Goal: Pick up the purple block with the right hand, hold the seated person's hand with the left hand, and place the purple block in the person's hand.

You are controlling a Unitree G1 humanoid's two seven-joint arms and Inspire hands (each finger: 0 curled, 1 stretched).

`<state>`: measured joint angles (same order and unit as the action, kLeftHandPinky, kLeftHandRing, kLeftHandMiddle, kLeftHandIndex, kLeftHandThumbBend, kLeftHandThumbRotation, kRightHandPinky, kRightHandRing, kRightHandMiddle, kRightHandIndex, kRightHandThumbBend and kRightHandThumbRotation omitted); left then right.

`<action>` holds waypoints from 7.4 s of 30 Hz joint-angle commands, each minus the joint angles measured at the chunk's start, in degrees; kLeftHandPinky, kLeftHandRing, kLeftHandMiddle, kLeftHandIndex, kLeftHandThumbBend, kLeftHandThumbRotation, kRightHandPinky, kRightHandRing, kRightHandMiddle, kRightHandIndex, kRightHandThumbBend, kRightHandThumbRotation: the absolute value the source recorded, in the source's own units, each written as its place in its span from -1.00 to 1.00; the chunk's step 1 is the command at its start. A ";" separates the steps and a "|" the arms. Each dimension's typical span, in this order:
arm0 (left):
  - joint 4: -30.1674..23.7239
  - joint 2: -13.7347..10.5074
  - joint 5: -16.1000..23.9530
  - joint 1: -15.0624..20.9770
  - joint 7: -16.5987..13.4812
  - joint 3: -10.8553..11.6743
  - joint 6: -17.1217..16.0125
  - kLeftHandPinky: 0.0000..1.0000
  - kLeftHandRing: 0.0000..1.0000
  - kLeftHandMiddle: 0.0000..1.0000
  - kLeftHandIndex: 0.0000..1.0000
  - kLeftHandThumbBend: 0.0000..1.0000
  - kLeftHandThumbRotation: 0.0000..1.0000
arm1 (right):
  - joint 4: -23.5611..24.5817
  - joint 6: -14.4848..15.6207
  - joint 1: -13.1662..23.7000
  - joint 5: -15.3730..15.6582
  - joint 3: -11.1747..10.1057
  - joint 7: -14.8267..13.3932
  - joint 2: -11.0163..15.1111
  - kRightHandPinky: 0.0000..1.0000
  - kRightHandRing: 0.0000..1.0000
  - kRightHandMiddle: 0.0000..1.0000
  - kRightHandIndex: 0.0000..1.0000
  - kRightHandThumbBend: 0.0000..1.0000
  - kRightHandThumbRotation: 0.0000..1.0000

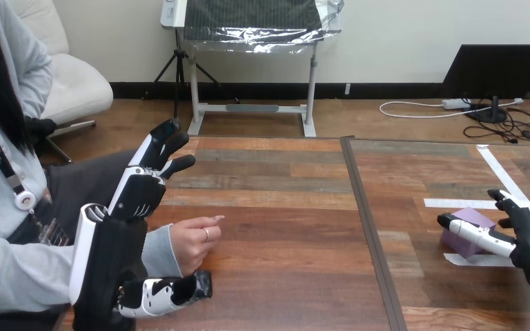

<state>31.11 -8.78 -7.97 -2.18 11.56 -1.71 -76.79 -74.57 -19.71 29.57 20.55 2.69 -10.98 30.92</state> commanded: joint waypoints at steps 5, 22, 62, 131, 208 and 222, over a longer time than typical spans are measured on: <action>-2.68 -0.29 -1.18 1.89 0.43 -0.48 -0.95 0.62 0.79 0.85 0.81 1.00 0.31 | -0.31 2.89 2.40 1.24 2.65 -0.33 -2.98 0.54 0.80 0.83 0.85 1.00 0.44; -2.17 -0.34 -2.46 2.58 1.87 -1.53 -2.02 0.65 0.82 0.86 0.81 1.00 0.29 | -0.53 11.80 4.34 4.21 5.75 -9.43 -5.04 -0.23 -0.13 0.00 0.66 0.95 0.06; -6.42 0.91 -2.21 1.36 1.79 -2.93 -1.15 0.70 0.85 0.88 0.81 1.00 0.36 | -1.30 18.56 6.78 5.94 7.83 -11.12 -1.93 -0.63 -0.44 -0.22 0.04 0.41 -0.99; -21.72 1.65 25.38 -5.45 -11.26 9.67 24.65 0.67 0.75 0.73 0.67 1.00 0.01 | 8.61 -2.84 3.06 -5.86 0.57 -9.30 -4.37 -0.90 -0.80 -0.65 -0.55 -0.18 -1.00; -13.72 -20.96 45.04 6.54 -18.89 3.65 38.32 0.42 0.49 0.53 0.57 1.00 -0.34 | 46.02 -1.43 -11.14 -10.38 -4.43 -4.16 -12.79 -0.94 -0.85 -0.74 -0.67 -0.35 -0.92; -10.22 -25.13 47.11 9.34 -17.03 0.40 41.93 0.46 0.53 0.56 0.60 1.00 -0.40 | 50.78 -1.49 -13.39 -10.24 -4.95 -3.03 -13.73 -0.93 -0.85 -0.75 -0.67 -0.36 -0.90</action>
<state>19.34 -31.30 38.71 2.38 -5.55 0.02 -35.43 -28.10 -20.71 14.60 11.03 -0.67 -14.05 17.70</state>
